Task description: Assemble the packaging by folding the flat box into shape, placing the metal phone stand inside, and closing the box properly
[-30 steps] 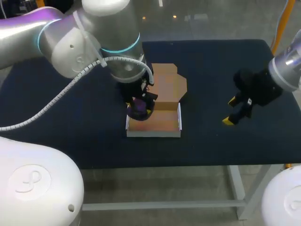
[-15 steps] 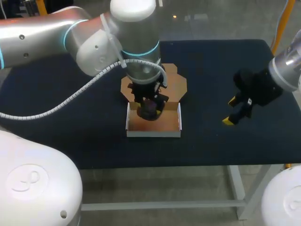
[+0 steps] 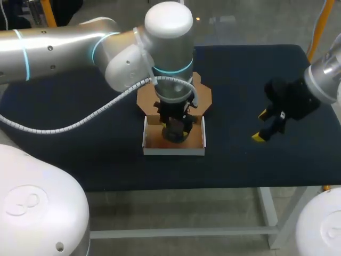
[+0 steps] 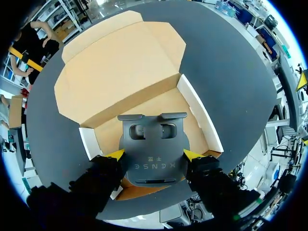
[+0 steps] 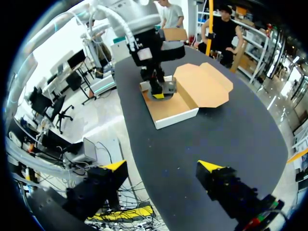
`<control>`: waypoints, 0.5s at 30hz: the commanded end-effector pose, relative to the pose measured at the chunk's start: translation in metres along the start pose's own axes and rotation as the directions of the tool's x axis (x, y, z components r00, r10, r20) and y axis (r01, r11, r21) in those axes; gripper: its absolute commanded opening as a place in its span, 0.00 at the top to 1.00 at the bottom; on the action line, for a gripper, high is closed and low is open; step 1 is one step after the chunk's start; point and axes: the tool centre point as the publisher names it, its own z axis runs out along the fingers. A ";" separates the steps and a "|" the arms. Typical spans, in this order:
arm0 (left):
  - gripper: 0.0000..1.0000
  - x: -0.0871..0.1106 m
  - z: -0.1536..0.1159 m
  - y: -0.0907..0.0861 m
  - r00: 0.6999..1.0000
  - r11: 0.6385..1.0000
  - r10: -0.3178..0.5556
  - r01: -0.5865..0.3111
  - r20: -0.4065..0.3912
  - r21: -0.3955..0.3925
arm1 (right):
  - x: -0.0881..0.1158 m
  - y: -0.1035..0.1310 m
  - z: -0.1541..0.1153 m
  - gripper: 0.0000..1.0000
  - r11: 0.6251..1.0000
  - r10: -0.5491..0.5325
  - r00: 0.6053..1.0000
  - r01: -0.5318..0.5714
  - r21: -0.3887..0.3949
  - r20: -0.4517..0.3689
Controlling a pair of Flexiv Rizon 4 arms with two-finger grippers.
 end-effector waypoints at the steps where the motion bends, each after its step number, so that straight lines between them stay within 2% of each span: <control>1: 1.00 0.004 0.012 -0.006 1.000 1.000 0.002 -0.001 0.009 -0.010 | 0.000 -0.001 -0.002 0.00 1.000 -0.001 1.000 0.001 -0.002 -0.004; 15: 1.00 -0.002 0.033 -0.004 1.000 0.999 0.000 0.001 0.020 -0.035 | 0.000 -0.001 -0.002 0.00 1.000 -0.001 1.000 0.001 -0.002 -0.004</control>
